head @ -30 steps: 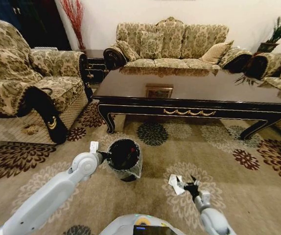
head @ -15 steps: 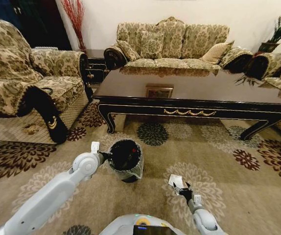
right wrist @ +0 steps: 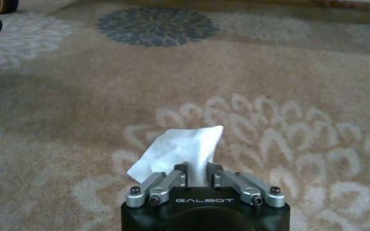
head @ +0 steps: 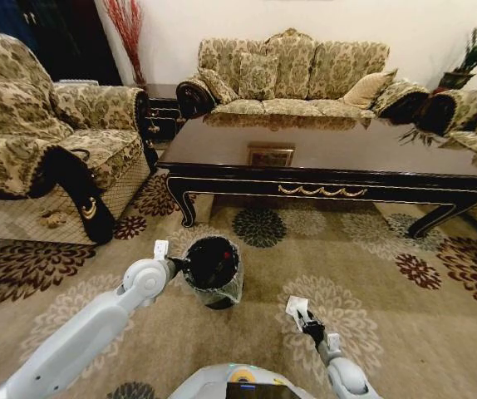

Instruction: Move to the front of the table and pick up the trash from the floor, then place it into the trash bin.

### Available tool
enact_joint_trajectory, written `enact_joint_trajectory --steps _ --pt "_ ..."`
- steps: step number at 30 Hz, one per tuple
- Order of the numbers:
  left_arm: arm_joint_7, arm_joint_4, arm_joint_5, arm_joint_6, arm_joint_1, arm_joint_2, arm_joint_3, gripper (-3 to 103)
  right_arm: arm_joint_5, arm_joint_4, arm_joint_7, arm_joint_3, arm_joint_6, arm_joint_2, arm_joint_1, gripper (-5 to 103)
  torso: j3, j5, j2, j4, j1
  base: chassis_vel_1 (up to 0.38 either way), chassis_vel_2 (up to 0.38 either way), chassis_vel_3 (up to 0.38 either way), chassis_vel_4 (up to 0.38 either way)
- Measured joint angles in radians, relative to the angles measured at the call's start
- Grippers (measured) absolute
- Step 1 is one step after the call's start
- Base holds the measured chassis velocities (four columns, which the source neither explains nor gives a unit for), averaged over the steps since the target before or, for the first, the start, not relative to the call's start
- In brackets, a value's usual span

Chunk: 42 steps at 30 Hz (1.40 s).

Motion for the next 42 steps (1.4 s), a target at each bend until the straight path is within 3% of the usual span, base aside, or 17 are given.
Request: enact_joint_trajectory --steps 5,14,22,25,34,42 --pt "-0.003 -0.006 0.004 0.000 0.006 -0.005 0.016 2 -0.012 0.037 0.003 0.010 0.006 -0.012 -0.030 3 0.000 0.0001 0.000 0.0000 0.000 0.000 0.000 0.000 0.000" --pt "-0.014 -0.007 0.004 0.000 -0.011 -0.022 0.058 2 0.067 0.247 0.014 0.072 -0.018 -0.060 -0.126 0 0.000 0.0003 0.000 -0.0003 0.000 0.000 0.000 0.000 0.000" --pt "-0.051 -0.014 0.018 0.000 -0.010 -0.056 0.090 2 0.097 0.554 0.029 0.117 -0.027 -0.171 -0.224 0 0.000 0.0002 0.000 0.0010 0.000 0.000 0.000 0.000 0.000" --pt "-0.057 0.007 0.018 0.000 -0.052 -0.081 0.127 2 0.094 0.678 0.030 0.147 -0.027 -0.186 -0.277 0 0.000 0.0002 0.000 -0.0003 0.000 0.000 0.000 0.000 0.000" --pt "-0.066 0.082 0.030 0.000 -0.221 -0.143 0.327 2 0.054 0.970 0.021 0.177 -0.049 -0.189 -0.391 0 0.000 0.0003 0.000 0.0001 0.000 0.000 0.000 0.000 0.000" --pt "-0.114 0.123 -0.008 0.000 -0.387 -0.256 0.521 2 0.041 0.998 -0.004 0.149 -0.060 -0.194 -0.407 0 0.000 0.0003 0.000 -0.0004 0.000 0.000 0.000 0.000 0.000"
